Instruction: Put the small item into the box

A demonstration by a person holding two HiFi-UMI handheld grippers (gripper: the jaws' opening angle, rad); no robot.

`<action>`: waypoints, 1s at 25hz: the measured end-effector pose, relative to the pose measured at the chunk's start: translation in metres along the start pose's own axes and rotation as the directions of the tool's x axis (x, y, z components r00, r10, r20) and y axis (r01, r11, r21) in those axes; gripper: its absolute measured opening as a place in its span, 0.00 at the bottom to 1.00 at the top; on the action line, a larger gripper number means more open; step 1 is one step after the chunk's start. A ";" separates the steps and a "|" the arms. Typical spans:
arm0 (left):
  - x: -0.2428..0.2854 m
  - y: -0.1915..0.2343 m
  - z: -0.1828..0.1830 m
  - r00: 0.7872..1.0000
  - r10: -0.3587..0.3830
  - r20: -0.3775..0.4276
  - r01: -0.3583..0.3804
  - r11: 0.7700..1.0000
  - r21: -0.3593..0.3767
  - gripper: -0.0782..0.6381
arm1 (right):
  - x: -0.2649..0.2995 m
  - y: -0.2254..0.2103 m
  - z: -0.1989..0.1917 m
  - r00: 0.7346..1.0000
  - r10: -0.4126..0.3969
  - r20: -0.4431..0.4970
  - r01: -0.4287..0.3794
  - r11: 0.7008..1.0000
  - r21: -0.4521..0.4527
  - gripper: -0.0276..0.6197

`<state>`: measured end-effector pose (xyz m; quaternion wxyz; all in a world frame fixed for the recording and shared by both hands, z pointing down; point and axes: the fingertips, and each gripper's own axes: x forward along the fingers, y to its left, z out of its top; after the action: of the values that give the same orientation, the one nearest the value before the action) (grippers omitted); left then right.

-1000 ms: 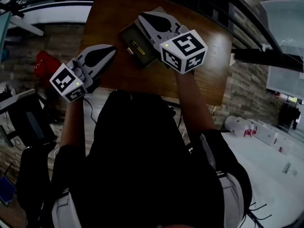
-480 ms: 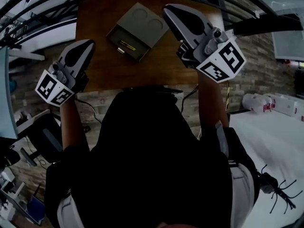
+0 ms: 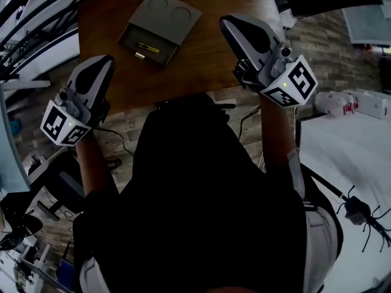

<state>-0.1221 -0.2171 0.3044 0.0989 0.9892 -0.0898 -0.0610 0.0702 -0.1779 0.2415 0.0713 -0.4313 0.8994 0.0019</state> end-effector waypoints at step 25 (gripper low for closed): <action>0.094 -0.212 -0.072 0.996 0.014 -0.090 -0.019 0.998 -0.062 0.13 | -0.165 0.060 -0.044 0.949 0.315 0.012 -0.311 0.930 0.195 0.06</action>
<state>0.0145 -0.0175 0.3209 0.1341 0.9866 -0.0915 -0.0183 0.1196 -0.0150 0.3027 0.1033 -0.2735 0.9531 -0.0787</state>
